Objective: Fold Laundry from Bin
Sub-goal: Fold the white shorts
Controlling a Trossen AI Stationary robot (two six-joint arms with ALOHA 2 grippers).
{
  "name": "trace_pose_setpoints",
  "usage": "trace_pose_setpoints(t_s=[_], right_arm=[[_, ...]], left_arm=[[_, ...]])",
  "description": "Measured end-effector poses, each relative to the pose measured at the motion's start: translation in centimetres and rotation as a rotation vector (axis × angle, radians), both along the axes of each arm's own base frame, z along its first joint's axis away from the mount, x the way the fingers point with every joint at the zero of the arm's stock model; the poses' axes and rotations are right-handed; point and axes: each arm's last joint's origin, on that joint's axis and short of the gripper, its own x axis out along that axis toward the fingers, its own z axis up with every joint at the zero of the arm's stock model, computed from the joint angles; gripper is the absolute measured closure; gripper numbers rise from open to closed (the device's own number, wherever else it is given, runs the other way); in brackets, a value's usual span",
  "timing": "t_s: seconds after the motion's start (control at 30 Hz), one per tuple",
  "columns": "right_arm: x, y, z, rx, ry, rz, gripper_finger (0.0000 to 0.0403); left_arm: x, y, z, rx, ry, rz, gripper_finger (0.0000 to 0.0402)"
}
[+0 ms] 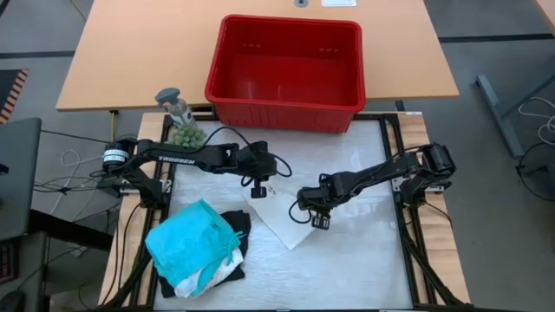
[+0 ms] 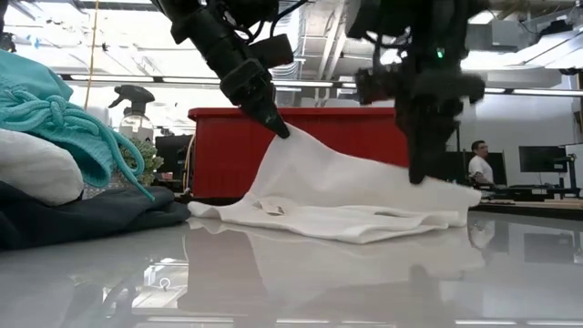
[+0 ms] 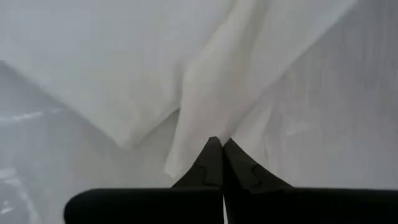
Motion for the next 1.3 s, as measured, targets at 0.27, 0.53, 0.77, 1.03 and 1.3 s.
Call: trace_pose_setpoints(t_s=[0.27,0.53,0.77,1.03,1.3], right_arm=[[1.8,0.5,4.0,0.106,-0.097,0.147,0.0387],[2.8,-0.3,5.5,0.226,-0.18,0.32,0.0387],[4.1,-1.2,6.3,0.337,-0.345,0.458,0.0387],[5.7,-1.4,4.9,0.41,-0.434,0.527,0.0387],[7.0,-1.5,2.0,0.478,-0.38,0.513,0.0387]], left_arm=[[-0.2,1.1,-0.1,-0.037,0.002,0.0,0.0401],[-0.8,1.6,-0.5,-0.042,0.061,0.011,0.0401],[-1.5,1.5,0.8,-0.027,0.08,0.015,0.0401],[-2.2,1.4,3.8,-0.02,0.08,0.014,0.0401],[-2.4,1.2,2.3,-0.087,0.169,0.002,0.0401]])
